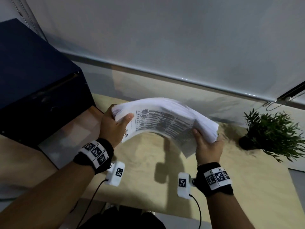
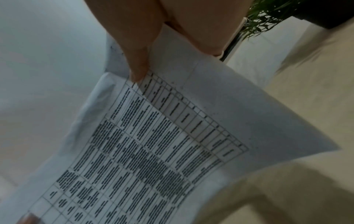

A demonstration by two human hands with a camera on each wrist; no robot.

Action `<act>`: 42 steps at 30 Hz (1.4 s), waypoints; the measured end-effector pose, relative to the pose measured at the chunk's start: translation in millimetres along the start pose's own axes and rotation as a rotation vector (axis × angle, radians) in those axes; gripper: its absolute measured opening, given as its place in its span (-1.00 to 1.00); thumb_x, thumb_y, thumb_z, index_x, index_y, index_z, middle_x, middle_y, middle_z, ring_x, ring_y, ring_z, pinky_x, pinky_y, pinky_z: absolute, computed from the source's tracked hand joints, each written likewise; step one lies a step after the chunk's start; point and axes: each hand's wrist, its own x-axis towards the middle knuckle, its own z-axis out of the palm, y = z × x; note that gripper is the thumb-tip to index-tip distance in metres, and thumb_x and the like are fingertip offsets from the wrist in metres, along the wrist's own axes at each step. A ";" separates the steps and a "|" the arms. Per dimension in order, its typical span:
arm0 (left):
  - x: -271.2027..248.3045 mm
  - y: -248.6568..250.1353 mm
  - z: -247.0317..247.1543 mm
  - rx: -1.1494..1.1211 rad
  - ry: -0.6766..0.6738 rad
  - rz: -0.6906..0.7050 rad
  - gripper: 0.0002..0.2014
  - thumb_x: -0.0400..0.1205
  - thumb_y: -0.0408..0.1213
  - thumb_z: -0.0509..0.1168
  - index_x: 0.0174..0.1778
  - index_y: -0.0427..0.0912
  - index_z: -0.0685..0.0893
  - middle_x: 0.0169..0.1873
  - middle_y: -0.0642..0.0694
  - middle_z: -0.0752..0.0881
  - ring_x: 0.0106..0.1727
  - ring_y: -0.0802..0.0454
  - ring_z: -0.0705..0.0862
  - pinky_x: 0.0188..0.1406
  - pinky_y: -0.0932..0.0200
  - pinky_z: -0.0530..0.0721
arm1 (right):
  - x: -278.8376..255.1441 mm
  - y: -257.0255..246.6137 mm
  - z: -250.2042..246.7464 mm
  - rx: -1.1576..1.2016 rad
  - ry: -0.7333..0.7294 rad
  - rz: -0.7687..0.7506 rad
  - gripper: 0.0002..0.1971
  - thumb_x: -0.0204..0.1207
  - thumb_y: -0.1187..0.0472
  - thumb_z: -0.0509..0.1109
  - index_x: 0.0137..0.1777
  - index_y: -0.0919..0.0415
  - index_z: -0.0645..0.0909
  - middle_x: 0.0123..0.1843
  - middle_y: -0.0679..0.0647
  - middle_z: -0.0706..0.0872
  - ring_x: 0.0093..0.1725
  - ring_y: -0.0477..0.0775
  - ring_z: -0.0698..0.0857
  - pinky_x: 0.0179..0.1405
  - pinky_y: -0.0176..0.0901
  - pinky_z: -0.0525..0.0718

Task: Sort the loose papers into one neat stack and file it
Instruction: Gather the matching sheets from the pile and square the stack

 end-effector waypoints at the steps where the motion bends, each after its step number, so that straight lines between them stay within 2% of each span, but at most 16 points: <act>1: -3.4 -5.2 -3.0 -0.002 -0.031 -0.022 -0.63 0.39 -0.33 0.61 -0.05 0.04 0.58 -0.15 0.14 0.71 -0.13 0.40 0.70 -0.05 0.37 0.66 | -7.1 1.8 -1.2 -0.006 -0.009 0.024 -0.56 0.32 0.36 0.67 0.19 0.16 0.69 0.08 -0.14 0.78 0.07 -0.11 0.74 0.11 -0.32 0.69; 3: -7.3 -21.6 -8.3 0.024 -0.102 -0.087 -0.46 0.24 -0.12 0.65 0.07 0.05 0.56 -0.06 0.12 0.71 -0.03 0.27 0.70 0.04 0.27 0.67 | -15.5 8.5 -4.4 -0.065 -0.021 0.090 -0.41 0.25 0.29 0.71 0.24 -0.07 0.59 0.18 -0.20 0.63 0.24 -0.07 0.59 0.25 -0.27 0.57; 6: -7.2 -31.4 -5.5 -0.001 -0.130 -0.139 -0.38 0.12 -0.03 0.66 0.07 0.13 0.56 -0.02 0.10 0.72 0.02 0.16 0.71 0.10 0.19 0.67 | -12.2 14.6 -9.7 -0.073 -0.009 0.151 -0.31 0.24 0.35 0.72 0.35 -0.02 0.56 0.24 -0.11 0.56 0.37 0.01 0.49 0.40 -0.06 0.53; 8: -3.8 -31.0 -2.9 -0.010 -0.159 -0.122 -0.37 0.11 -0.07 0.67 0.06 0.13 0.57 -0.02 0.10 0.71 0.03 0.21 0.70 0.11 0.27 0.65 | -7.0 15.0 -10.8 -0.028 -0.013 0.165 -0.30 0.19 0.34 0.74 0.32 -0.03 0.60 0.25 -0.05 0.60 0.41 0.11 0.53 0.42 0.06 0.57; 10: 0.6 -29.0 -3.0 -0.027 -0.204 -0.109 -0.40 0.12 -0.11 0.67 0.06 0.07 0.60 -0.05 0.11 0.73 -0.02 0.31 0.70 0.03 0.39 0.62 | -5.7 14.0 -11.0 0.021 -0.086 0.155 -0.33 0.13 0.30 0.75 0.25 -0.05 0.64 0.26 0.05 0.67 0.32 0.11 0.64 0.31 0.04 0.67; 13: 4.2 -24.4 -6.1 -0.095 -0.220 -0.121 -0.42 0.17 -0.11 0.64 0.09 -0.08 0.62 -0.09 0.08 0.75 -0.11 0.34 0.71 -0.10 0.44 0.63 | -5.4 10.3 -10.4 0.136 -0.120 0.122 -0.37 0.14 0.12 0.69 0.26 0.07 0.62 0.13 0.04 0.74 0.03 -0.16 0.74 0.04 -0.27 0.70; 16: 4.3 -22.1 -5.4 -0.161 -0.201 -0.125 -0.51 0.24 -0.16 0.61 0.06 -0.05 0.63 -0.10 0.05 0.76 -0.15 0.32 0.72 -0.17 0.44 0.65 | -7.9 8.9 -10.6 0.221 -0.063 0.129 -0.51 0.25 -0.18 0.60 0.15 -0.04 0.67 0.03 0.02 0.78 0.04 0.03 0.71 0.11 0.01 0.64; 18: 4.2 -22.0 -2.5 -0.176 -0.175 -0.128 -0.57 0.26 -0.08 0.58 0.01 0.00 0.64 -0.13 0.06 0.76 -0.17 0.30 0.72 -0.17 0.42 0.65 | -12.3 8.4 -11.2 0.137 -0.053 0.074 -0.63 0.33 -0.04 0.56 0.13 -0.03 0.67 0.07 -0.03 0.77 0.07 -0.01 0.71 0.16 0.06 0.65; 22: 4.1 -20.6 0.8 -0.164 -0.127 -0.099 -0.78 0.45 0.01 0.43 -0.08 0.02 0.66 -0.22 0.14 0.74 -0.15 0.24 0.68 -0.06 0.35 0.64 | -15.2 1.3 -10.0 0.087 -0.116 -0.031 -0.45 0.32 0.21 0.56 0.33 0.23 0.53 0.09 -0.08 0.67 0.02 -0.31 0.69 0.11 -0.40 0.63; 25: 7.4 -21.7 5.7 -0.211 -0.076 -0.111 -0.85 0.53 -0.01 0.31 -0.23 0.03 0.69 -0.29 0.03 0.68 -0.16 0.09 0.62 -0.03 0.12 0.57 | -13.2 5.4 -13.0 0.037 -0.136 -0.028 -0.36 0.28 0.27 0.60 0.38 0.18 0.47 0.07 0.03 0.68 0.04 -0.18 0.69 0.15 -0.32 0.65; 28: 11.0 -21.0 3.4 -0.188 -0.063 -0.094 -0.86 0.48 0.00 0.31 -0.22 0.07 0.71 -0.26 0.11 0.72 -0.13 0.13 0.65 0.01 0.15 0.57 | -12.5 11.3 -19.6 0.025 -0.152 0.029 -0.27 0.29 0.39 0.68 0.42 0.09 0.44 0.16 0.16 0.67 0.15 0.03 0.68 0.22 -0.14 0.65; 30: 11.6 -21.2 -0.5 -0.132 -0.103 -0.052 -0.76 0.47 0.02 0.34 -0.05 0.00 0.69 -0.10 0.10 0.74 -0.04 0.21 0.68 0.07 0.26 0.59 | -11.4 13.8 -24.9 -0.049 -0.149 0.012 -0.36 0.26 0.36 0.69 0.29 0.01 0.53 0.13 0.09 0.69 0.10 -0.04 0.67 0.15 -0.18 0.63; 32: 12.5 -21.6 -5.2 -0.071 -0.157 -0.025 -0.61 0.40 0.02 0.44 0.09 -0.05 0.64 0.00 0.10 0.73 0.00 0.26 0.69 0.06 0.37 0.61 | -9.6 11.2 -29.8 -0.132 -0.146 -0.051 -0.52 0.24 0.27 0.67 0.09 -0.09 0.58 0.00 -0.21 0.71 -0.02 -0.23 0.66 0.03 -0.33 0.60; 35: 14.4 -22.6 -10.6 -0.039 -0.208 -0.020 -0.49 0.30 0.00 0.54 0.13 -0.05 0.61 0.01 0.10 0.73 -0.02 0.31 0.70 -0.02 0.45 0.61 | -7.4 0.3 -32.7 -0.254 -0.181 -0.189 -0.70 0.33 0.22 0.63 0.01 -0.02 0.65 -0.05 -0.38 0.73 -0.03 -0.30 0.66 0.01 -0.44 0.57; 38: 14.5 -18.8 -9.2 -0.038 -0.215 -0.011 -0.46 0.29 -0.01 0.55 0.14 -0.09 0.62 0.01 0.08 0.73 -0.04 0.30 0.70 -0.04 0.45 0.62 | -4.6 -5.6 -29.9 -0.277 -0.204 -0.197 -0.87 0.51 0.27 0.53 0.01 0.08 0.70 -0.07 -0.25 0.79 -0.06 -0.28 0.72 -0.05 -0.45 0.62; 42: 14.1 -15.1 -7.9 -0.035 -0.201 -0.007 -0.47 0.29 0.01 0.54 0.13 -0.11 0.63 -0.02 0.07 0.75 -0.07 0.28 0.71 -0.07 0.43 0.63 | 0.7 -8.5 -24.0 -0.320 -0.187 -0.116 -0.89 0.61 0.33 0.41 -0.02 0.11 0.71 -0.23 -0.12 0.76 -0.28 -0.21 0.70 -0.27 -0.45 0.60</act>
